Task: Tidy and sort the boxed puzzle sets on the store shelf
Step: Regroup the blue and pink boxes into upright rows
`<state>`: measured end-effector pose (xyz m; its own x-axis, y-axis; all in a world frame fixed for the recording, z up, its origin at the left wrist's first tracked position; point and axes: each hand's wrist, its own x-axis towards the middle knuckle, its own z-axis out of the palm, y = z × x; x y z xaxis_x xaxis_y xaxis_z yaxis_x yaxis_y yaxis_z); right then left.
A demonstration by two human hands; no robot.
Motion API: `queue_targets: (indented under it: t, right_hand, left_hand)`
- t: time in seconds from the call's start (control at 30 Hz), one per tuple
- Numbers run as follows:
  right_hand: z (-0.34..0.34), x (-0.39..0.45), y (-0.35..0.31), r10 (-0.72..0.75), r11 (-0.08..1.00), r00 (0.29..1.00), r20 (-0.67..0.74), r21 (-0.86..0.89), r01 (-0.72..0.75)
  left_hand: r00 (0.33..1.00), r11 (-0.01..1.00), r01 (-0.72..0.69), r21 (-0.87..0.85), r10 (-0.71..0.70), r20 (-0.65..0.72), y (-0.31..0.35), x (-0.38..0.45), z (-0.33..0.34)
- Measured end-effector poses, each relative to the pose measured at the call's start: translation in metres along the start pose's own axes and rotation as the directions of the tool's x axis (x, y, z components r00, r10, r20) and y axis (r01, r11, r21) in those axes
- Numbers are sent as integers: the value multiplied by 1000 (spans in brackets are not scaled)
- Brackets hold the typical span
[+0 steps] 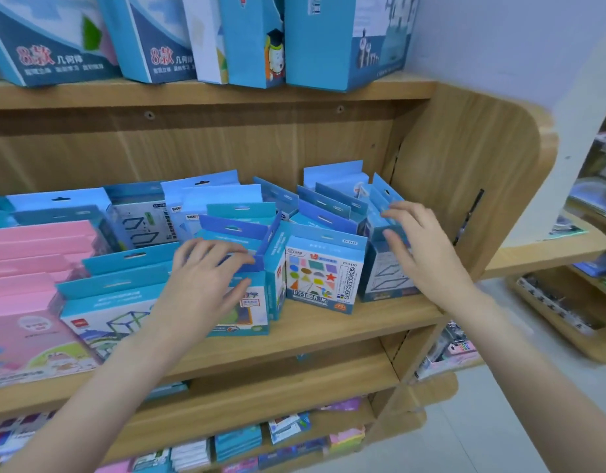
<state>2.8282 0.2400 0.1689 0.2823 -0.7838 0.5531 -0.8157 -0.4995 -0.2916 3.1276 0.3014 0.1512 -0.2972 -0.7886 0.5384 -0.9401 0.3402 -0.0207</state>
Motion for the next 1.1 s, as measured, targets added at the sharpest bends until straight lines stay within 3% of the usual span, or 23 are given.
queue_targets:
  t: [0.07,0.13,0.33,0.57,0.7,0.77,0.87,0.93,1.1]
  right_hand:
    - [6,4,-21,-9,999,988,157,38,3]
    - [14,6,-35,-26,999,957,290,-29,36]
    - [25,1,-50,-42,977,889,456,-169,133]
    - [-3,-4,-33,-8,978,852,524,-173,116]
    - [-15,-9,-22,-47,989,839,542,-93,115]
    - [-15,-9,-23,-59,990,839,540,-77,119]
    - [-15,-10,-24,-65,990,845,531,-74,122]
    - [-16,-12,-21,-65,990,845,531,-72,122]
    - [-20,-17,-12,-17,991,848,530,-102,84]
  left_hand:
    - [1000,1000,7,26,-7,-9,-1,-3,6]
    - [999,999,33,41,-32,-19,0,-5,13]
    - [998,998,58,36,-57,-31,3,-9,18]
    - [999,998,49,-32,-50,-20,2,-9,16]
    - [973,955,225,-195,-232,-17,11,12,1]
    - [953,952,294,-82,-286,102,15,33,-3]
    - [913,948,269,171,-308,267,23,57,3]
    - [926,948,263,178,-300,230,30,59,9]
    - [976,978,206,0,-206,72,29,46,22]
